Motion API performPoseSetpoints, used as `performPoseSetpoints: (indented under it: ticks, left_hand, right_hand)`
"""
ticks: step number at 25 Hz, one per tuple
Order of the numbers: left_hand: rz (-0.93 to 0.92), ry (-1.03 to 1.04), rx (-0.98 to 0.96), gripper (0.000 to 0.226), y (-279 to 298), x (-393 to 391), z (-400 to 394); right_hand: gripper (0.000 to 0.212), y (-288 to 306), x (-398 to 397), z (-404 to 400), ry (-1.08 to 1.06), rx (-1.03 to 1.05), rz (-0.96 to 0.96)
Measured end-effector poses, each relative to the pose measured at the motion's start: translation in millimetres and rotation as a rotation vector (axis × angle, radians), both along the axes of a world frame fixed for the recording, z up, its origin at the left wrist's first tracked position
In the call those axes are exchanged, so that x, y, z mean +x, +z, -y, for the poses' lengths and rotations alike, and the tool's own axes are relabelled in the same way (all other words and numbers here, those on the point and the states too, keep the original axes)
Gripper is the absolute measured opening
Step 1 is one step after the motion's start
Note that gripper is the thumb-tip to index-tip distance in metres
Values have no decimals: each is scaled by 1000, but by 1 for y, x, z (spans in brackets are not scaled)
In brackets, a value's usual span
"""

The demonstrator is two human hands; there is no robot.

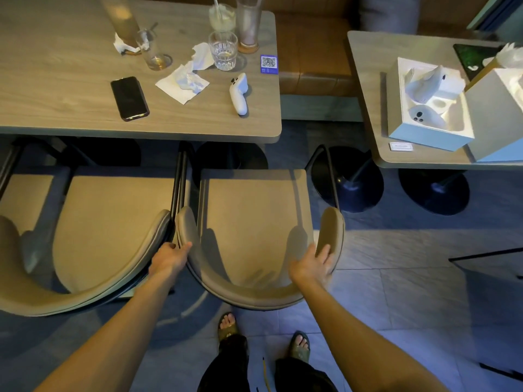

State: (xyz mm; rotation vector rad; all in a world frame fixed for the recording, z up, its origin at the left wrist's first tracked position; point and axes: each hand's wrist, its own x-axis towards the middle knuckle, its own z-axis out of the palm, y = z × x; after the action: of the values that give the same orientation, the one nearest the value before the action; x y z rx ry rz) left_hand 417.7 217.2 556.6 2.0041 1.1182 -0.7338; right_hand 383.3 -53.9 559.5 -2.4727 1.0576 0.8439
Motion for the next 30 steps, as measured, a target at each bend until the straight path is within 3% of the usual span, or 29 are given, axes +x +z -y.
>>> performPoseSetpoints:
  ticks: [2, 5, 8, 10, 12, 18, 30]
  left_hand:
    - [174, -160, 258, 38, 7, 2, -18]
    - [331, -242, 397, 31, 10, 5, -50]
    - [171, -368, 301, 50, -12, 7, -86]
    - [60, -388, 140, 58, -28, 7, -100]
    - [68, -388, 93, 55, -36, 8, -107]
    - [92, -509, 103, 41, -40, 19, -114]
    - [105, -534, 127, 39, -34, 18, -115]
  right_hand:
    - [56, 2, 7, -31, 216, 136, -32]
    - [55, -1, 13, -91, 254, 553, -104]
    - [64, -5, 12, -141, 235, 718, -131]
    - [76, -9, 12, -166, 272, 736, -162]
    - [86, -17, 15, -183, 341, 665, -207]
    - [76, -36, 17, -208, 434, 429, -206]
    - [83, -42, 22, -197, 413, 570, -191]
